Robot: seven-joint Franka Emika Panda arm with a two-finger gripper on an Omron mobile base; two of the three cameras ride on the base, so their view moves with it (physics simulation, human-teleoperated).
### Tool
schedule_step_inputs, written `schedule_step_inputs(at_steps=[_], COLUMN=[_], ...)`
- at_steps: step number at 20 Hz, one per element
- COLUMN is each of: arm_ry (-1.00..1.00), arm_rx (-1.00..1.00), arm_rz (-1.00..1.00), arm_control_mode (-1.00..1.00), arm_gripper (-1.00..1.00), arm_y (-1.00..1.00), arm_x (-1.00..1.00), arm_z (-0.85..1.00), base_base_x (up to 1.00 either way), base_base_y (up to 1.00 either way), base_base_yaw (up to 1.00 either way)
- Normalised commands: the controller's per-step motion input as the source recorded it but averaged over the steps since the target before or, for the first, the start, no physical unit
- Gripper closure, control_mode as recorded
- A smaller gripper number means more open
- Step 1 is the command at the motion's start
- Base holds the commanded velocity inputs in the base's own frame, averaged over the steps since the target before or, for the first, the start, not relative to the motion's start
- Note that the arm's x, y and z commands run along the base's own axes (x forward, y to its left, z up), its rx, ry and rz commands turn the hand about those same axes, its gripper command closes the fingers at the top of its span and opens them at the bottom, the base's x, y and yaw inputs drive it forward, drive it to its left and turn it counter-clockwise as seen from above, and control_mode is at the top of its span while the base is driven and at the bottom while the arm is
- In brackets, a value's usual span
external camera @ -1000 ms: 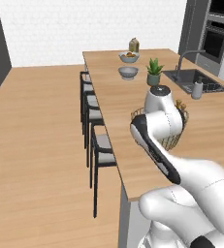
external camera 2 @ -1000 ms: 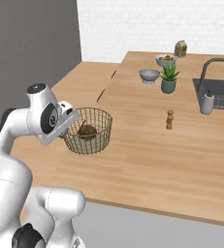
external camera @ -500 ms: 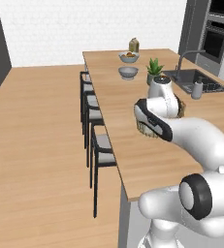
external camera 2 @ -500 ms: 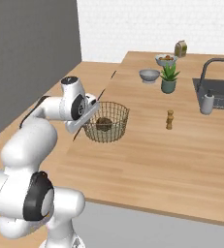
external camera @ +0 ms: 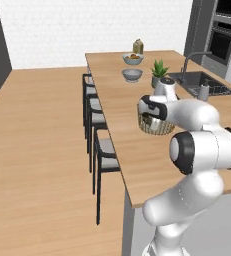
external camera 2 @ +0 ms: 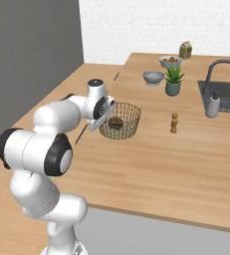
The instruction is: Open the cabinet, pick up the bread from the cabinet and place it in the basket. Then move the basket to the dining counter.
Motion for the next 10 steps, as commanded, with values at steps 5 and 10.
schedule_step_inputs(at_steps=[5, 10], arm_ry=[0.04, 0.0], arm_rx=[0.0, 0.0], arm_rz=[0.07, 0.03], arm_control_mode=[-1.0, -1.0], arm_gripper=[1.0, 1.0], arm_y=[-0.01, -0.07], arm_x=[0.43, 0.2], arm_z=[-0.59, -0.42], base_base_x=[0.0, 0.0], base_base_y=[0.0, 0.0], base_base_yaw=[0.0, 0.0])
